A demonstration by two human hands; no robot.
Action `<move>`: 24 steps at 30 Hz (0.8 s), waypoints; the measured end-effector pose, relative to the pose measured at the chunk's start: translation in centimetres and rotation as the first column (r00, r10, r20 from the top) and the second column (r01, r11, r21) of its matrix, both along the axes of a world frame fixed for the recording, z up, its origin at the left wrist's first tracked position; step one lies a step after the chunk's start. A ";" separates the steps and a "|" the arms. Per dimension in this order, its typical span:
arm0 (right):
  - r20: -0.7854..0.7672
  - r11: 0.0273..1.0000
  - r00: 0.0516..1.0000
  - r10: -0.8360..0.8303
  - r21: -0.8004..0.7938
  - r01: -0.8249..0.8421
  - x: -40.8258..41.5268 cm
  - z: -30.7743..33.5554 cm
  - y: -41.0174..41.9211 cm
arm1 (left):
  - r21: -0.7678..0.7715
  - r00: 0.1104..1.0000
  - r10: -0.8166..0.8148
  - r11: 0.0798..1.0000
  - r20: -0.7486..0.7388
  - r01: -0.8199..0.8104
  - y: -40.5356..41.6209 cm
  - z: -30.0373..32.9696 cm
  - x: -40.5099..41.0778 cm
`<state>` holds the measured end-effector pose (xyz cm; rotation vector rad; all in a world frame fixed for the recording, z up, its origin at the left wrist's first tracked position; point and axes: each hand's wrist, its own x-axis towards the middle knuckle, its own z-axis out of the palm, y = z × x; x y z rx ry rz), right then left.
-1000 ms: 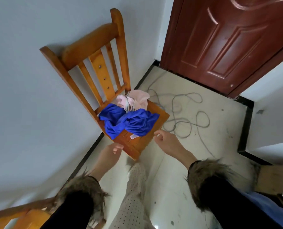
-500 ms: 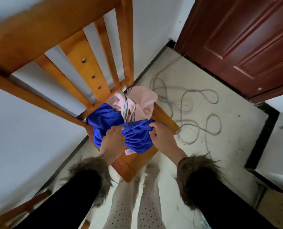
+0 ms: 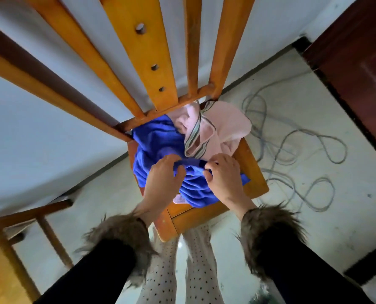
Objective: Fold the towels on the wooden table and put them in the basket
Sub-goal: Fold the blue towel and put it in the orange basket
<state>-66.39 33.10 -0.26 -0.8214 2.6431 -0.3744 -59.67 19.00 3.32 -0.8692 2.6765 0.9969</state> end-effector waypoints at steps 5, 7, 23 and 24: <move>0.279 0.974 0.956 -0.090 -0.174 0.143 0.7 7.0 -1.7 | 0.133 0.960 0.276 0.954 -0.042 -0.269 -2.0 8.3 2.0; 0.351 0.957 0.935 -0.057 -0.249 0.152 1.1 10.5 -2.9 | 0.134 0.942 0.319 0.943 -0.105 -0.304 -2.8 12.5 3.1; 0.113 0.682 0.727 0.677 -0.468 -0.562 12.3 34.8 -13.4 | 0.136 0.518 0.739 0.621 -0.431 -0.772 -6.3 37.1 26.3; 0.095 0.651 0.700 0.708 -0.474 -0.593 13.8 35.6 -14.3 | 0.144 0.473 0.753 0.588 -0.458 -0.796 -6.2 38.0 28.5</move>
